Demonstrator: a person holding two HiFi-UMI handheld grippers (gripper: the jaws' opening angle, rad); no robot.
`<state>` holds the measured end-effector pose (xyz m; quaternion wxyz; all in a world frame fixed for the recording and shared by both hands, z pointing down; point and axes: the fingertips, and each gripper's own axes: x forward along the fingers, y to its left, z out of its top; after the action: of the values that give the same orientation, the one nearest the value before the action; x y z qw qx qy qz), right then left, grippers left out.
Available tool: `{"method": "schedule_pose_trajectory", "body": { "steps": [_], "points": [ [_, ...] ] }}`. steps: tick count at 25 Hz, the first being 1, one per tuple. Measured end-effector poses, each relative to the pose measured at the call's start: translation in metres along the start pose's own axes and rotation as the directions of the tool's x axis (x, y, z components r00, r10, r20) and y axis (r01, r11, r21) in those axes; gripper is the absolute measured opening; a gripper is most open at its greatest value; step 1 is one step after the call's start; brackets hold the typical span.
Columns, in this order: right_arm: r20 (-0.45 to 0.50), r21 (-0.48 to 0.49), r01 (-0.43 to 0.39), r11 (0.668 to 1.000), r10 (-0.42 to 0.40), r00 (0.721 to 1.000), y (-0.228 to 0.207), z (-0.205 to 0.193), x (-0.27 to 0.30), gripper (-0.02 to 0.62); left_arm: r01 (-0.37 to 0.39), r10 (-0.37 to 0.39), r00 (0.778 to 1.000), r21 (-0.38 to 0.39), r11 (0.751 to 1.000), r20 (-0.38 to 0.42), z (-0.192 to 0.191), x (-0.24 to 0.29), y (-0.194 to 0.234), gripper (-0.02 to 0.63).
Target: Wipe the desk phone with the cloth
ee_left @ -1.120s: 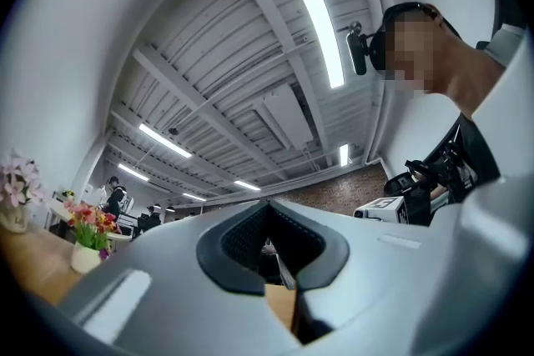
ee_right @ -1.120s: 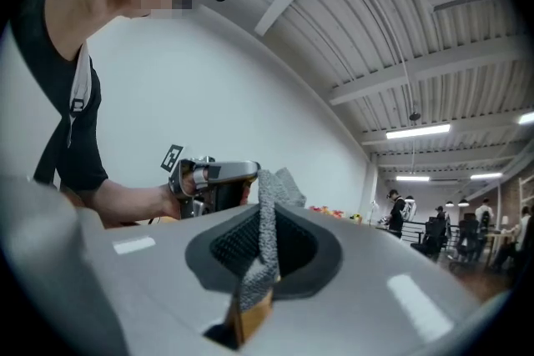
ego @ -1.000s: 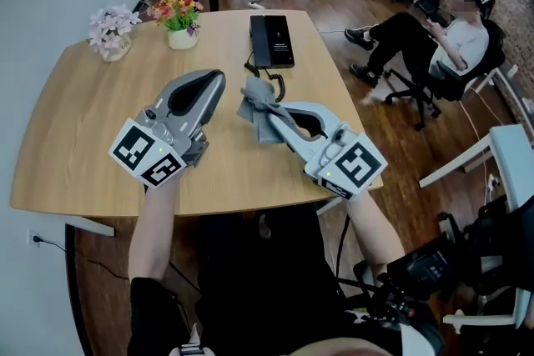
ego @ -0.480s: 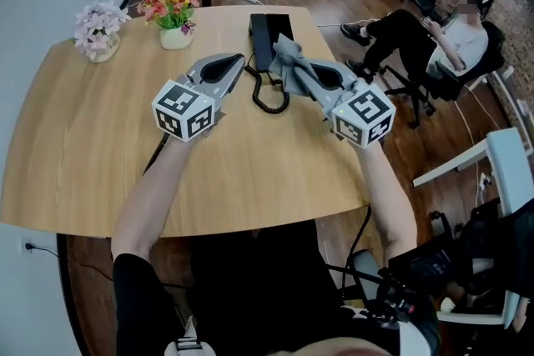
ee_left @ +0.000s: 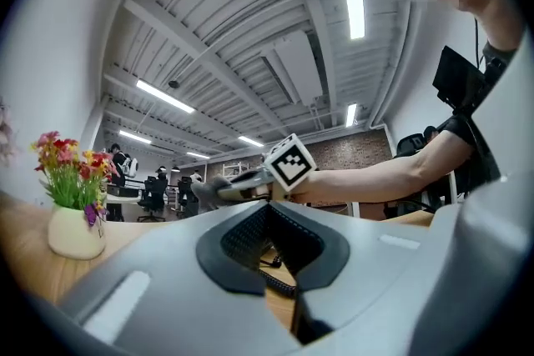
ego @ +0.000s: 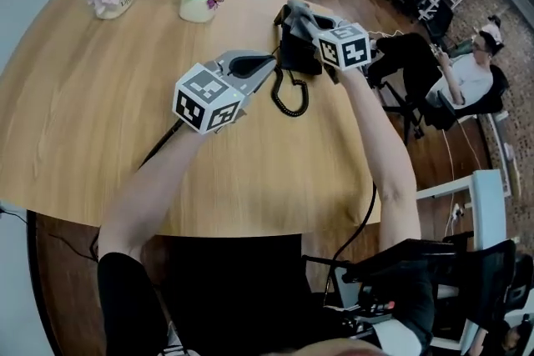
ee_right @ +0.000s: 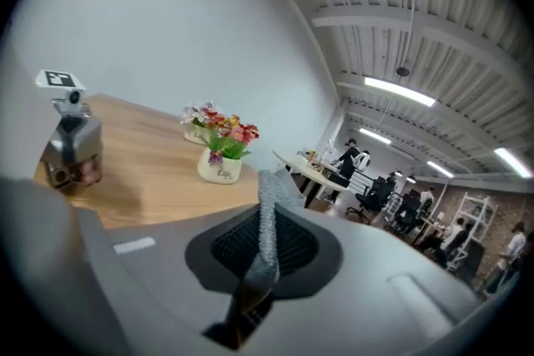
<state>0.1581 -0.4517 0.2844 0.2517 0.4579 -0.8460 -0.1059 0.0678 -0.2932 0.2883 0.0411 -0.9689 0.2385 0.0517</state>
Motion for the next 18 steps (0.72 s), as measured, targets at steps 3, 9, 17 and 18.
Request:
{"method": "schedule_pose_trajectory", "body": {
  "steps": [3, 9, 17, 18],
  "points": [
    [-0.015, -0.073, 0.080, 0.994, -0.081, 0.997, -0.016, 0.012, 0.033, 0.020, 0.000, 0.000, 1.000, -0.001, 1.000, -0.002, -0.001, 0.000, -0.001, 0.003],
    [-0.144, -0.190, 0.111, 0.976, -0.139, 0.980, -0.028, -0.011, 0.071, 0.020, 0.004, -0.004, 1.000, -0.004, 1.000, 0.001, 0.000, 0.001, -0.004, 0.003],
    [-0.203, -0.291, -0.040, 0.956, -0.021, 0.979, 0.034, -0.038, 0.030, 0.020, -0.005, 0.005, 1.000, 0.003, 1.000, -0.008, 0.000, -0.003, 0.000, 0.003],
    [-0.207, -0.299, -0.063, 0.952, 0.000, 0.978, 0.047, -0.043, 0.021, 0.020, -0.007, 0.007, 1.000, 0.001, 1.000, -0.013, -0.001, -0.003, 0.000, 0.003]
  ]
}}
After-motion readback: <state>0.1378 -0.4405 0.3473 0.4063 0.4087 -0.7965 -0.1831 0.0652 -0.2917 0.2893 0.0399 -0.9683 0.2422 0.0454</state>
